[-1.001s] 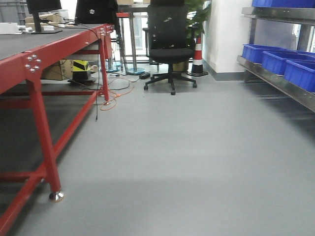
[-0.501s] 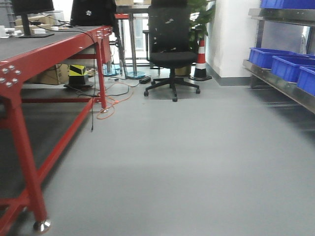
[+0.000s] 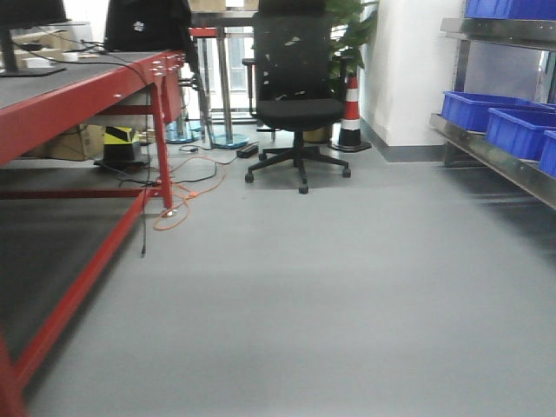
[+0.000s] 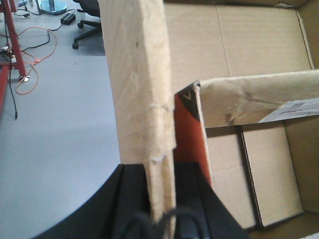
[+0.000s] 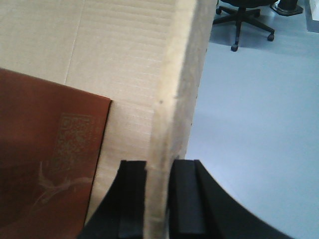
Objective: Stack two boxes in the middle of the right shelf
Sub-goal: 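Drive the base past the red table toward the steel shelf rack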
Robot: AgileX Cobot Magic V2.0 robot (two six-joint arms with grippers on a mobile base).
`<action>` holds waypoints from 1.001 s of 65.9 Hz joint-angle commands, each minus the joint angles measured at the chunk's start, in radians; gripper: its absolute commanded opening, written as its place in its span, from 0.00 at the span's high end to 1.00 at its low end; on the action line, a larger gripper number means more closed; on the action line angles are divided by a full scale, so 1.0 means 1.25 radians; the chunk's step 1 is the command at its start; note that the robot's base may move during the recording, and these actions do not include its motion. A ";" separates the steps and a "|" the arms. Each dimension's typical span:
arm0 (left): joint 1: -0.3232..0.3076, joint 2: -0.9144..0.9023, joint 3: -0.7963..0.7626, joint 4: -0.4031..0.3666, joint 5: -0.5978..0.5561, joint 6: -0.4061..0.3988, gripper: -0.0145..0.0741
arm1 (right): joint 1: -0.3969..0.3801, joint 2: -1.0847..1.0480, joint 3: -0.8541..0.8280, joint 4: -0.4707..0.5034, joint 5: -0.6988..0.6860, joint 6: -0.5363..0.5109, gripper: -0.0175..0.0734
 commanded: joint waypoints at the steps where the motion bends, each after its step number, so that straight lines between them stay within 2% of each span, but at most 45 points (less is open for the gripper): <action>1: 0.003 -0.011 -0.009 -0.004 -0.052 0.004 0.96 | -0.007 -0.005 -0.009 -0.010 -0.038 -0.010 0.98; 66: 0.003 -0.011 -0.009 -0.004 -0.052 0.004 0.96 | -0.007 -0.005 -0.009 -0.010 -0.038 -0.010 0.98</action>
